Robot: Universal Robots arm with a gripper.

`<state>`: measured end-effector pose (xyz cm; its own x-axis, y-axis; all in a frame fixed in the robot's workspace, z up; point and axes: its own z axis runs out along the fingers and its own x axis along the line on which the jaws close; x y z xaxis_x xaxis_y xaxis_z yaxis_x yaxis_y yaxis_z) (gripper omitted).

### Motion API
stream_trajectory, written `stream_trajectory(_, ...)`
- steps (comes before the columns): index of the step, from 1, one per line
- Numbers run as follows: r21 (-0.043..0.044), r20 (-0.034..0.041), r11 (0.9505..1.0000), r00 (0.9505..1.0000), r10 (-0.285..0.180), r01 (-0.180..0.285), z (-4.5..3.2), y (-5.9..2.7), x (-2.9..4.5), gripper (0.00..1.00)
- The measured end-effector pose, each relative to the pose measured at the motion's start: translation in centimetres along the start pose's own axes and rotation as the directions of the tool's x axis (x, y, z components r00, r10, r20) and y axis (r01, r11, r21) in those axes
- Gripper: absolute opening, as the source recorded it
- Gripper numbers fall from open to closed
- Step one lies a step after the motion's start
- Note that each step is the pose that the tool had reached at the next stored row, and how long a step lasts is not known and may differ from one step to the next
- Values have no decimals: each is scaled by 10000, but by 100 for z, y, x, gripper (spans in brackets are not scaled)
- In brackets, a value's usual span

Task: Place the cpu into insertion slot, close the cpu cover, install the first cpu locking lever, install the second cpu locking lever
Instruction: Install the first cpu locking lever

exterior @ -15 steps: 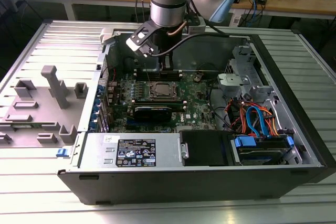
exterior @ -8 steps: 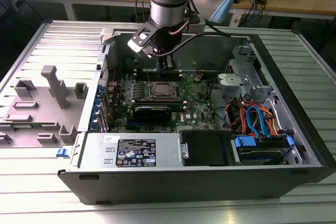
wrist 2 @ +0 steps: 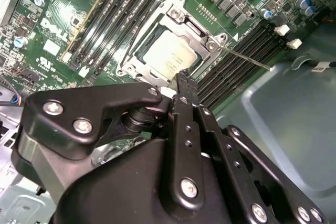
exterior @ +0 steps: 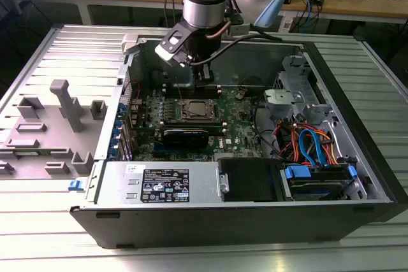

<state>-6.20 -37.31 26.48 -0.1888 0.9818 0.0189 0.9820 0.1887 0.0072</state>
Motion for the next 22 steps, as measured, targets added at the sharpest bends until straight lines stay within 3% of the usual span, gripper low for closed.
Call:
stream_trajectory(7, -1, -2, 10000, 10000, -52, 52, -83, 1, 2, 11)
stream_trajectory(12, 23, -9, 9926, 9926, -1216, 1216, -85, 0, 2, 11)
stream_trajectory(19, 45, -23, 9677, 9677, -2522, 2522, -85, 0, 2, 11)
stream_trajectory(20, 48, -25, 9633, 9633, -2685, 2685, -84, 0, 2, 11)
stream_trajectory(22, 55, -31, 9499, 9499, -3125, 3125, -84, -1, 2, 11)
